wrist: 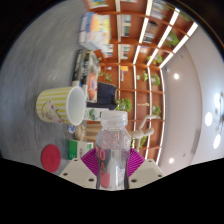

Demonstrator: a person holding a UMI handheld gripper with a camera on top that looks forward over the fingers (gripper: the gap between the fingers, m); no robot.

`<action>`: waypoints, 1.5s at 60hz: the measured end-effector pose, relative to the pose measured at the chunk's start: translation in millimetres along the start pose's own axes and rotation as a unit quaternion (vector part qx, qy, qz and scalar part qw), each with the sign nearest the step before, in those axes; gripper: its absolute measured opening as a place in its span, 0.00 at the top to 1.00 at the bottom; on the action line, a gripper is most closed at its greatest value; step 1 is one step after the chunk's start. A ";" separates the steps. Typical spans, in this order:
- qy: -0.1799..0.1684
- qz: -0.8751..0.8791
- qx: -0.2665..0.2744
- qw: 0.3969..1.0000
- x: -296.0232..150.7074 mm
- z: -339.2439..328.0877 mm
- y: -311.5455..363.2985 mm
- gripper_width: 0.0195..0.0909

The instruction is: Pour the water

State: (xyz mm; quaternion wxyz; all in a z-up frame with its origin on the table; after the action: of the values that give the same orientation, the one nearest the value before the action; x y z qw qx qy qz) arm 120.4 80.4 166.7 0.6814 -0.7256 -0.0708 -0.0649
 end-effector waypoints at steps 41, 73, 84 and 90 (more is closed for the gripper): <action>-0.086 0.692 -0.103 0.709 18.4 14.6 64.9 0.79; -0.047 0.686 -0.088 0.721 29.3 -22.3 68.6 0.17; -0.011 0.696 -0.052 0.716 37.1 -87.3 64.8 0.15; -0.002 0.702 -0.032 0.711 33.4 -120.2 55.9 0.15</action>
State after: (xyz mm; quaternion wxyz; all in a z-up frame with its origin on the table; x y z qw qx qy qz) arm 164.1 -42.6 126.0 0.5071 -0.5875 0.4599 0.4315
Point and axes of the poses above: the point between the fingertips, and its own axes, seen from behind it with the camera up: y to the left, x down, z forward, the way the camera looks, the point moved 3 cm from there along -z, backward, against the way the camera looks, and after that the axes turned 9 degrees about -z, right-handed, at the moved point
